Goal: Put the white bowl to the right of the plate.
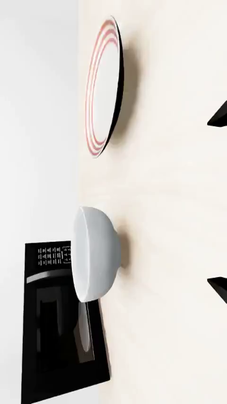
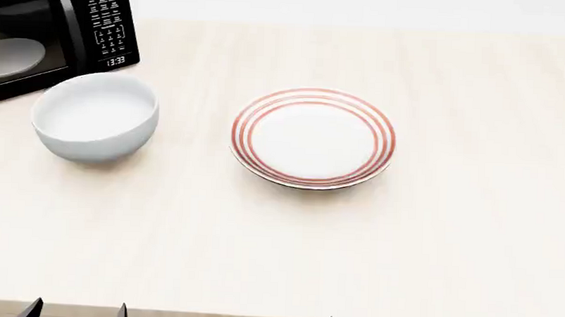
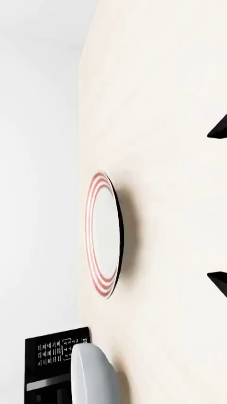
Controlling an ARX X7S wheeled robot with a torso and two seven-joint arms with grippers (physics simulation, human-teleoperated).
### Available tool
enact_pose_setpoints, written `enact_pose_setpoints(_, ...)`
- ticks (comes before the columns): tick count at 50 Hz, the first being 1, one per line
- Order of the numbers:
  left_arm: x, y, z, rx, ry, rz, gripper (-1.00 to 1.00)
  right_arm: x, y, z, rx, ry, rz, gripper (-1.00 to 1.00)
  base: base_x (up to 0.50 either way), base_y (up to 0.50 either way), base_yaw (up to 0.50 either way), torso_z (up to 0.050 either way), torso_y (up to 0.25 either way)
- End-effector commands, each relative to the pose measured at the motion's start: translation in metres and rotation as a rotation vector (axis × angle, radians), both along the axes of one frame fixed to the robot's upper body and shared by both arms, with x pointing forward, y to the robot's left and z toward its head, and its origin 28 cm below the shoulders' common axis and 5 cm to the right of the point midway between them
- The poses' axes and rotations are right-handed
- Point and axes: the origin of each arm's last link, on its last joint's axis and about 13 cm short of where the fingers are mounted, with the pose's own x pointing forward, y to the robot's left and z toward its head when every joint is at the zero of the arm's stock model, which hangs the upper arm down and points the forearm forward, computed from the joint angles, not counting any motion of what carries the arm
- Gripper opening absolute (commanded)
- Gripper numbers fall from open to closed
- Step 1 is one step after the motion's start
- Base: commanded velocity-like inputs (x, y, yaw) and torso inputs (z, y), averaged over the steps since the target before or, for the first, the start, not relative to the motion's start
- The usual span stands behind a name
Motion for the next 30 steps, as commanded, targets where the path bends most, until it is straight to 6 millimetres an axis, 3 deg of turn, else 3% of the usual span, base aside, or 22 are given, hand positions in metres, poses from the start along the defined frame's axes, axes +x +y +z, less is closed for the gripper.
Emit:
enact_pose_setpoints(1, 0.000, 0.000, 0.000, 0.000, 0.000, 0.000, 1.00, 0.000, 0.000, -0.001, 0.000, 0.000, 0.000, 1.00, 0.00, 0.00, 0.00, 0.000, 0.000)
enact_pose_setpoints(7, -0.004, -0.002, 0.008, 0.042, 0.044, 0.003, 1.00, 0.004, -0.004, 0.017, -0.009, 0.060, -0.040, 1.00, 0.00, 0.00, 0.00, 0.000, 0.000)
enact_pose_setpoints(13, -0.002, -0.002, 0.066, 0.031, -0.030, -0.047, 1.00, 0.007, -0.011, 0.079, 0.023, -0.003, -0.048, 1.00, 0.00, 0.00, 0.00, 0.000, 0.000)
enact_pose_setpoints(20, 0.000, 0.005, 0.109, 0.017, -0.086, -0.065, 1.00, 0.008, -0.016, 0.129, 0.089, -0.064, -0.039, 1.00, 0.00, 0.00, 0.00, 0.000, 0.000)
enact_pose_setpoints(24, -0.001, 0.006, 0.120, 0.022, -0.110, -0.065, 1.00, 0.008, -0.018, 0.145, 0.109, -0.091, -0.046, 1.00, 0.00, 0.00, 0.00, 0.000, 0.000)
enact_pose_setpoints(30, -0.003, 0.004, 0.127, 0.019, -0.118, -0.086, 1.00, 0.007, -0.018, 0.153, 0.117, -0.101, -0.030, 1.00, 0.00, 0.00, 0.00, 0.000, 0.000)
